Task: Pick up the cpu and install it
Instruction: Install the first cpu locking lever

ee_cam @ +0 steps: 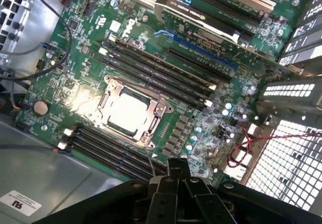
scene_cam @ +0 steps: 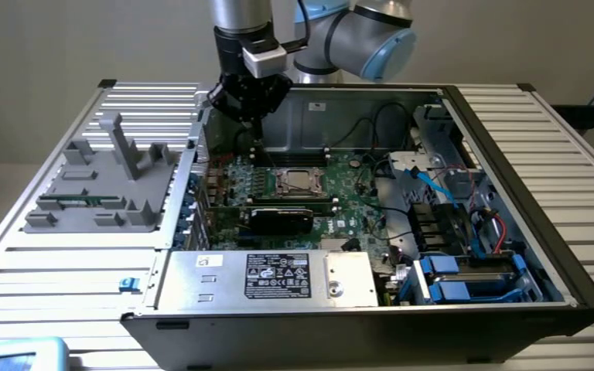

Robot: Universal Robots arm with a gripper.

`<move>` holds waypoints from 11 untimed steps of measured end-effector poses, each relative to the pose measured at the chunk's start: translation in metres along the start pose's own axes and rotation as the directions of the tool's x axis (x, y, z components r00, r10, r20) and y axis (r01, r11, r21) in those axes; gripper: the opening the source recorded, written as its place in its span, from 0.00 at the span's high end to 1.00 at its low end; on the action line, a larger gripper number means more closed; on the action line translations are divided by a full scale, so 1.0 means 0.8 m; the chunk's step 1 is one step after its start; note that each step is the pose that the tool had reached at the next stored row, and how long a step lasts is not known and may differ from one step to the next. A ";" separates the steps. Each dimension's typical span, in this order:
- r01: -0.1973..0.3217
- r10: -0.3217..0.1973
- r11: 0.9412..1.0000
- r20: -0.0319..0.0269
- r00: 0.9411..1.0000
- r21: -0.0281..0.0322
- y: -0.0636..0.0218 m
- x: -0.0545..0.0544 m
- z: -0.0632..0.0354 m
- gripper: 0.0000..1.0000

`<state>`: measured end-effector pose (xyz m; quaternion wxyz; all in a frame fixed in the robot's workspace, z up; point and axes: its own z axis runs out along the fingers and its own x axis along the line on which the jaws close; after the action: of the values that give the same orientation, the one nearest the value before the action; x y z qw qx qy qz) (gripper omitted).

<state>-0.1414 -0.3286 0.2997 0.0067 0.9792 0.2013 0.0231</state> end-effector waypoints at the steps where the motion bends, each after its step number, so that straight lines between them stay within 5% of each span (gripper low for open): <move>1: -0.013 0.013 1.000 0.000 1.000 0.000 0.000 0.000 0.000 0.89; 11: -0.140 0.140 0.990 0.001 0.990 -0.001 0.000 0.000 0.000 0.89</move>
<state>-0.1414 -0.3286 0.2997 0.0058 0.9910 0.1320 0.0231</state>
